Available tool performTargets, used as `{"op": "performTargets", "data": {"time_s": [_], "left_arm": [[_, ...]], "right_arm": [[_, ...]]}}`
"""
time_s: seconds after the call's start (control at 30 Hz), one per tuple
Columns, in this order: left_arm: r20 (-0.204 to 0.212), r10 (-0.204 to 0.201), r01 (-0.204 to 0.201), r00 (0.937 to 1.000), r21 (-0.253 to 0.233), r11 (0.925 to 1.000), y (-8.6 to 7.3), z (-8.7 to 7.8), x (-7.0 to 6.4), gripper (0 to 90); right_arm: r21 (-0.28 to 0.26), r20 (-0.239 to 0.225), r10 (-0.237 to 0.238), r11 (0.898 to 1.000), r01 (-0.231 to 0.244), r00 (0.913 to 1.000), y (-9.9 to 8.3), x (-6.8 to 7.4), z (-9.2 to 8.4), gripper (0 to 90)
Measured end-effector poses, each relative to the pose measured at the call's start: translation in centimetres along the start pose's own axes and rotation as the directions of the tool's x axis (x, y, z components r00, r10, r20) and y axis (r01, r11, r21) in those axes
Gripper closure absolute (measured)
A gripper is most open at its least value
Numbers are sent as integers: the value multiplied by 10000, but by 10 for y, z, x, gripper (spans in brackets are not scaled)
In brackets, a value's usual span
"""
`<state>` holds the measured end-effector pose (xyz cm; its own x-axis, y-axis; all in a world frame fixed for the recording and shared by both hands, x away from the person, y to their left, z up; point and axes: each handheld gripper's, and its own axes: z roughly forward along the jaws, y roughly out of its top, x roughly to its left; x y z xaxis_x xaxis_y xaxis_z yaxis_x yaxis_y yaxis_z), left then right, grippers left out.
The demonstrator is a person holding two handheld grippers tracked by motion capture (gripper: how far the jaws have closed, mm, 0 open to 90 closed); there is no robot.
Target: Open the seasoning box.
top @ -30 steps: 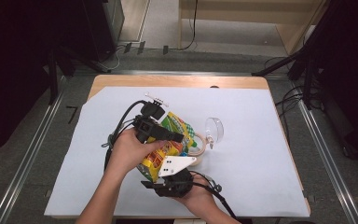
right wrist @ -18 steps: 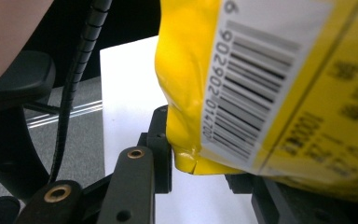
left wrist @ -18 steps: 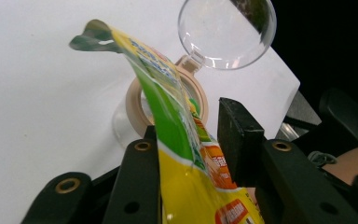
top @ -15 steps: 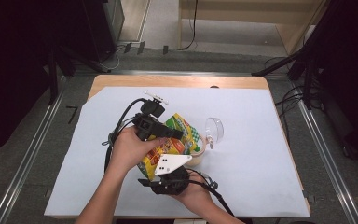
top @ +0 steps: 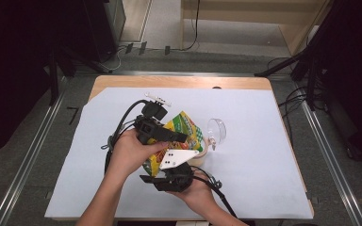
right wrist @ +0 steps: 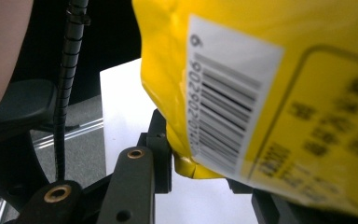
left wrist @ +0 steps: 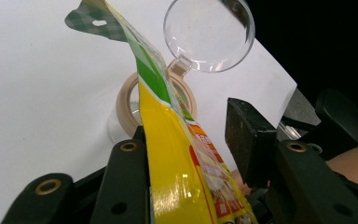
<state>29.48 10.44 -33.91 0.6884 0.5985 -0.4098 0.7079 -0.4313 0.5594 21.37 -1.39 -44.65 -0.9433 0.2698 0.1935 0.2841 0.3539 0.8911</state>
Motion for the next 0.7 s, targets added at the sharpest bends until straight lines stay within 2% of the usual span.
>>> {"op": "performTargets", "data": {"time_s": [0.13, 0.3, 0.43, 0.5, 0.6, 0.7], "left_arm": [[-360, -205, 210, 9991, 141, 9997, 3, -2, 3, 730], [-454, -314, 331, 9985, 382, 9987, 8, -1, 6, 786], [-531, -240, 267, 9983, 506, 9984, 13, -1, 6, 817], [-511, -224, 250, 9984, 507, 9984, 13, -1, 6, 823], [-489, -150, 173, 9987, 474, 9987, 12, 0, 3, 824], [-477, -64, 82, 9988, 378, 9993, 11, -1, 0, 819]], "right_arm": [[30, -65, -49, 10000, 49, 10000, 2, 0, 0, 690], [197, -108, -90, 9998, 93, 9999, 6, -2, 2, 682], [267, -255, -447, 9986, 454, 9987, 7, -2, 2, 610], [245, -144, -660, 9975, 663, 9977, 7, 0, 2, 631], [322, 161, -956, 9950, 950, 9953, 6, 0, 3, 717], [311, 219, -896, 9956, 889, 9957, 5, 1, 3, 723]]}}
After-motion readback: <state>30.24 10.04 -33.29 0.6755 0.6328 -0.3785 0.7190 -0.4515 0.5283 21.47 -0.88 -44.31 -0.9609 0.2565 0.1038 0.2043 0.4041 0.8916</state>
